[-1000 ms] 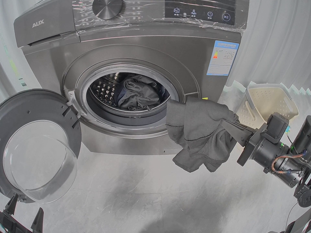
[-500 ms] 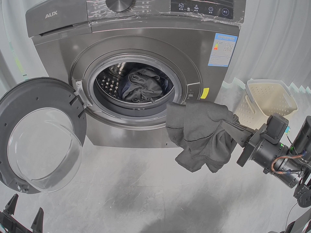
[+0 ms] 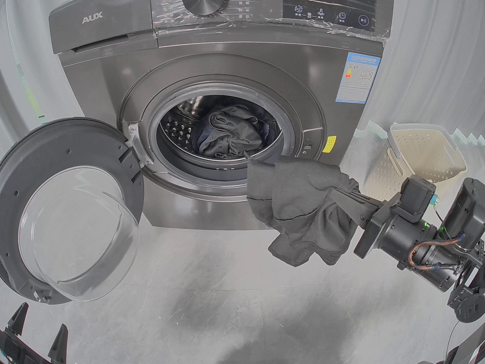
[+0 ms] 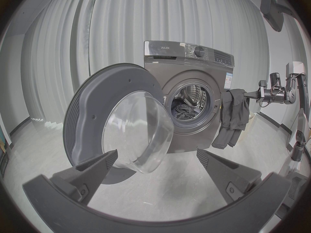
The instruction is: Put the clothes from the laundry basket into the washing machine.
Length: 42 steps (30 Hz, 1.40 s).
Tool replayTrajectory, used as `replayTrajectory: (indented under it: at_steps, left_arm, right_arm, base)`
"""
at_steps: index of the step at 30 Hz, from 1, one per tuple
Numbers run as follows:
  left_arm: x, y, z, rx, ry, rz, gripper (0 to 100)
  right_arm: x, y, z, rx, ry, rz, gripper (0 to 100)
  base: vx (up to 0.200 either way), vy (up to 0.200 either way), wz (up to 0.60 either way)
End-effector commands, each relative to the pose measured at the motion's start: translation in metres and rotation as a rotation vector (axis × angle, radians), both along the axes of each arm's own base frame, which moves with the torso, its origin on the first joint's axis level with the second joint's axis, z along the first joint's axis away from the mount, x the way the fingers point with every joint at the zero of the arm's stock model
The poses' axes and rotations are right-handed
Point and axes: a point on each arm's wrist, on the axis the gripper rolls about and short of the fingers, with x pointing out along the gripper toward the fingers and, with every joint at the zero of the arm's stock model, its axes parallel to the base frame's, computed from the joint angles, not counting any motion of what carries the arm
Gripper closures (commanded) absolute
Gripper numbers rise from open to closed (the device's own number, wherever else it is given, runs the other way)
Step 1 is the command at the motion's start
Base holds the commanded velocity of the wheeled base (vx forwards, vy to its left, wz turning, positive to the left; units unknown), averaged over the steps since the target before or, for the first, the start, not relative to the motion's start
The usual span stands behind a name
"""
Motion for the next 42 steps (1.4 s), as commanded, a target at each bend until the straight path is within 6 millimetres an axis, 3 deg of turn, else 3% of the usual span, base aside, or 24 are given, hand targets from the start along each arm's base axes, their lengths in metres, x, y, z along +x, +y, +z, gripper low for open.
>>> replayTrajectory:
  at_steps: [1, 13, 17, 22, 31, 32, 33, 34, 35, 40, 42]
  left_arm:
    - [0.000, 0.000, -0.005, 0.005, -0.003, 0.000, 0]
    - [0.000, 0.000, -0.005, 0.003, -0.004, 0.002, 0]
    - [0.000, 0.000, -0.004, 0.068, -0.013, -0.012, 0]
    - [0.000, -0.001, -0.004, 0.063, -0.018, -0.029, 0]
    - [0.000, 0.000, -0.001, 0.054, -0.036, -0.002, 0]
    - [-0.006, 0.000, 0.021, 0.021, -0.145, 0.026, 0]
    - [-0.019, 0.000, 0.079, -0.021, -0.334, 0.067, 0]
    - [-0.015, -0.001, 0.105, -0.026, -0.357, 0.068, 0]
    - [-0.007, -0.001, 0.115, -0.018, -0.338, 0.051, 0]
    - [0.039, -0.009, 0.105, 0.008, -0.062, -0.442, 0]
    - [0.058, -0.012, 0.100, -0.009, 0.051, -0.527, 0]
  right_arm:
    - [0.010, 0.019, 0.001, 0.015, -0.008, 0.027, 100]
    - [0.012, 0.027, 0.002, 0.042, -0.003, 0.046, 100]
    - [0.016, 0.049, -0.015, 0.042, 0.049, 0.093, 100]
    - [0.025, 0.067, -0.020, 0.078, 0.011, 0.093, 100]
    - [0.034, 0.084, -0.002, 0.165, -0.071, 0.101, 100]
    - [0.034, 0.085, -0.001, 0.170, -0.077, 0.105, 100]
    - [0.034, 0.086, 0.000, 0.173, -0.080, 0.106, 100]
    - [0.035, 0.086, 0.000, 0.174, -0.081, 0.106, 100]
    - [0.036, 0.087, 0.000, 0.175, -0.083, 0.108, 100]
    - [0.045, 0.095, -0.004, 0.175, -0.084, 0.108, 100]
    - [0.047, 0.096, -0.002, 0.180, -0.091, 0.111, 100]
  base:
    - [0.000, 0.000, 0.00]
    - [0.000, 0.000, 0.00]
    - [0.000, 0.000, 0.00]
    - [0.000, 0.000, 0.00]
    - [0.000, 0.000, 0.00]
    - [0.000, 0.000, 0.00]
    - [0.000, 0.000, 0.00]
    - [0.000, 0.000, 0.00]
    - [0.000, 0.000, 0.00]
    - [0.000, 0.000, 0.00]
    - [0.000, 0.000, 0.00]
